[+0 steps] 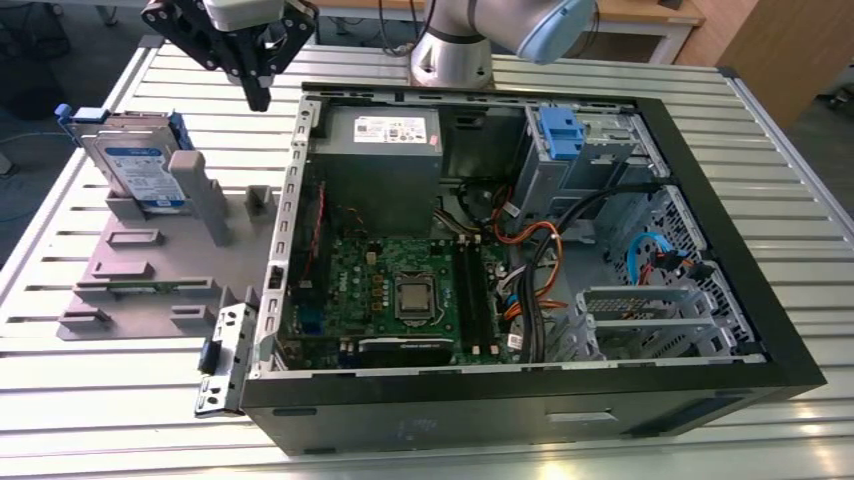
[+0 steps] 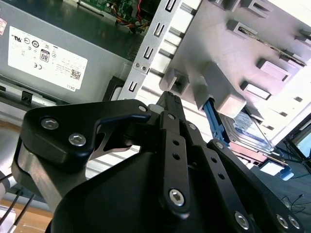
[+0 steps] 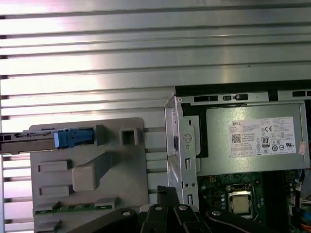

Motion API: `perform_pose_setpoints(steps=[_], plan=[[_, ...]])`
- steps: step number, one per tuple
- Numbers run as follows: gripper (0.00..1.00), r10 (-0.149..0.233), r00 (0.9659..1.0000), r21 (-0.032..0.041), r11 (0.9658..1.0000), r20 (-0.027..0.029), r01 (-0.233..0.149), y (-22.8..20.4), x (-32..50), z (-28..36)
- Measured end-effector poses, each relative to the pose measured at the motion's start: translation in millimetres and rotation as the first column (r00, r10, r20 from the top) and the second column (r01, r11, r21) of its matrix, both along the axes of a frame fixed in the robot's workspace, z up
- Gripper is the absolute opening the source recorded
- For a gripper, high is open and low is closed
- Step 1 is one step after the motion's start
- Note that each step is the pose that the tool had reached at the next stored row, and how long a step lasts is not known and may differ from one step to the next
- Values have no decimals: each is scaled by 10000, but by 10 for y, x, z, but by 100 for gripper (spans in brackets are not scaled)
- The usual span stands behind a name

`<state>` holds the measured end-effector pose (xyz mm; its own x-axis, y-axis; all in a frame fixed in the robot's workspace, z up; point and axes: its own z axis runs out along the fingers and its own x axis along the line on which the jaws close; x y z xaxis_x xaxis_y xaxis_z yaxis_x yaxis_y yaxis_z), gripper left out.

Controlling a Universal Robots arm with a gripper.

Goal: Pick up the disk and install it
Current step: 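Reach for the disk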

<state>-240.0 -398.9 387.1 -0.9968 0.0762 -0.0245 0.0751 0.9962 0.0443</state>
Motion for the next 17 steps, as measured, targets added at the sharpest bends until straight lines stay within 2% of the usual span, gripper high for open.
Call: perform_pose_setpoints(steps=[17], plan=[[10,0,10000,0,10000,-1,0,0,-105,-5]])
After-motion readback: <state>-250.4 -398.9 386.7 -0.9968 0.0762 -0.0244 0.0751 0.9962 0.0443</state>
